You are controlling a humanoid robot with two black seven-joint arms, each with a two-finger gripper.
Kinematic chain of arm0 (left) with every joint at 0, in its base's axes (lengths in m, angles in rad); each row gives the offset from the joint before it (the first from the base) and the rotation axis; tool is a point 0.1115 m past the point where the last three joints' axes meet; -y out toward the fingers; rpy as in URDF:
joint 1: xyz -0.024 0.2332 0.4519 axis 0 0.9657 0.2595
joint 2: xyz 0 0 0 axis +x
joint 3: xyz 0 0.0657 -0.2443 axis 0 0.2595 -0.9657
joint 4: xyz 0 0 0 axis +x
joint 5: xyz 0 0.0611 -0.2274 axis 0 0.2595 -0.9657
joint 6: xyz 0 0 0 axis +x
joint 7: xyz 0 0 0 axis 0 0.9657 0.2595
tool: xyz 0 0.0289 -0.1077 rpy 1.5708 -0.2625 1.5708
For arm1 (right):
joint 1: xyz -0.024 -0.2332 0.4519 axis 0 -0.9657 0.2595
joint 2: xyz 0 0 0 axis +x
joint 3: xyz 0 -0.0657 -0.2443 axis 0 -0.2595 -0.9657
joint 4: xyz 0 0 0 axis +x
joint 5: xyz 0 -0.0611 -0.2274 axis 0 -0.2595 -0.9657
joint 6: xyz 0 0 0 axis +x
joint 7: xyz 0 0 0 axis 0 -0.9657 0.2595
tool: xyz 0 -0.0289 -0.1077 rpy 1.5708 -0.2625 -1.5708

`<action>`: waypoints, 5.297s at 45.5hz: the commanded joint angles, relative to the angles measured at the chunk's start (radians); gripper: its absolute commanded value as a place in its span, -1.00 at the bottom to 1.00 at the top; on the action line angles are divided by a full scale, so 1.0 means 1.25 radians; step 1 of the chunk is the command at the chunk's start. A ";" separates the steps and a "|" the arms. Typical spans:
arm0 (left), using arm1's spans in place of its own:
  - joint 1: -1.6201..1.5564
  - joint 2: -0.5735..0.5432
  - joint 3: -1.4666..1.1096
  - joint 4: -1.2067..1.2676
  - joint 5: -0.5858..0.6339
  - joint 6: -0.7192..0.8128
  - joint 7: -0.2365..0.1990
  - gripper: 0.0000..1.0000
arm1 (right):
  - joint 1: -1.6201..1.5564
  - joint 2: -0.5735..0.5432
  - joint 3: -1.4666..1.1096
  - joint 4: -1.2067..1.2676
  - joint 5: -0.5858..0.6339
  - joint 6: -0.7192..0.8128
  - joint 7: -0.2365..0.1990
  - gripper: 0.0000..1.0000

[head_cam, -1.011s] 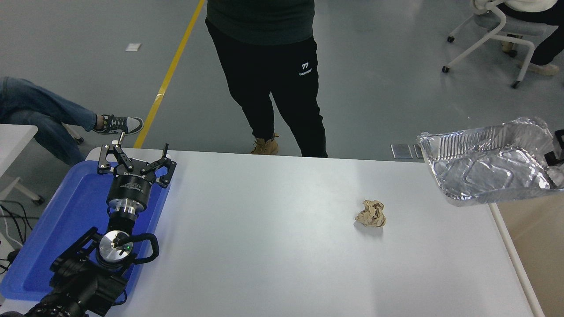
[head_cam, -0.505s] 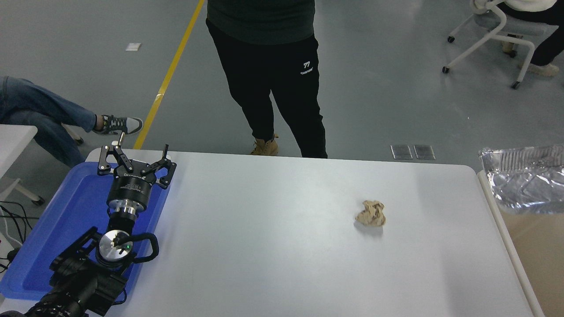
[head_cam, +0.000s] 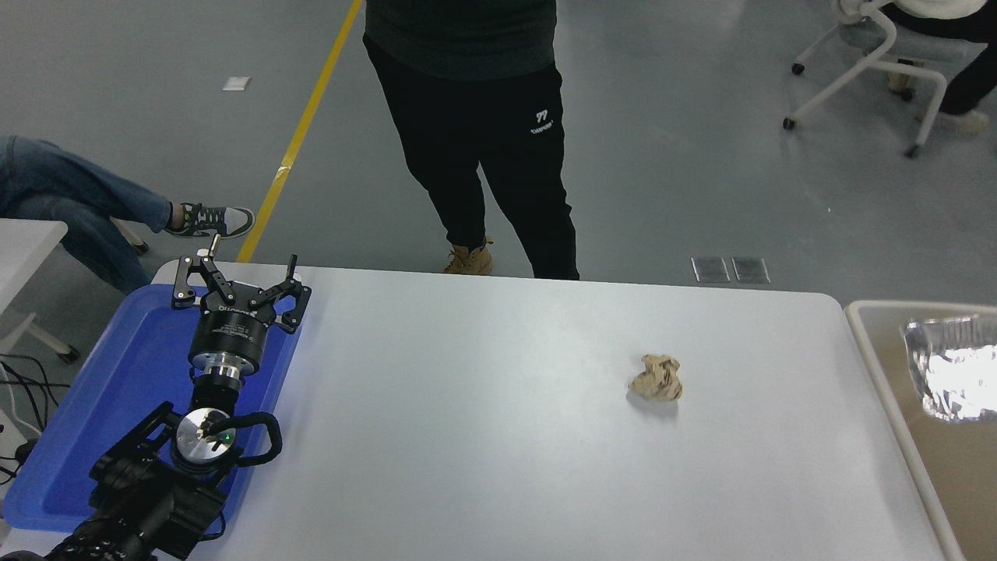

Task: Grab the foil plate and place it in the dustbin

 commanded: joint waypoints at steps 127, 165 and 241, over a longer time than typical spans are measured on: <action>-0.001 -0.001 0.000 0.000 0.000 0.000 0.001 1.00 | 0.397 -0.033 -0.111 0.491 0.084 0.093 -0.145 1.00; -0.001 -0.001 0.000 0.000 0.001 0.000 0.002 1.00 | 0.720 0.019 -0.354 0.812 0.253 0.162 -0.167 1.00; -0.001 0.000 0.000 0.000 0.001 0.000 0.001 1.00 | 1.032 0.515 -0.483 0.906 0.815 0.299 -0.167 1.00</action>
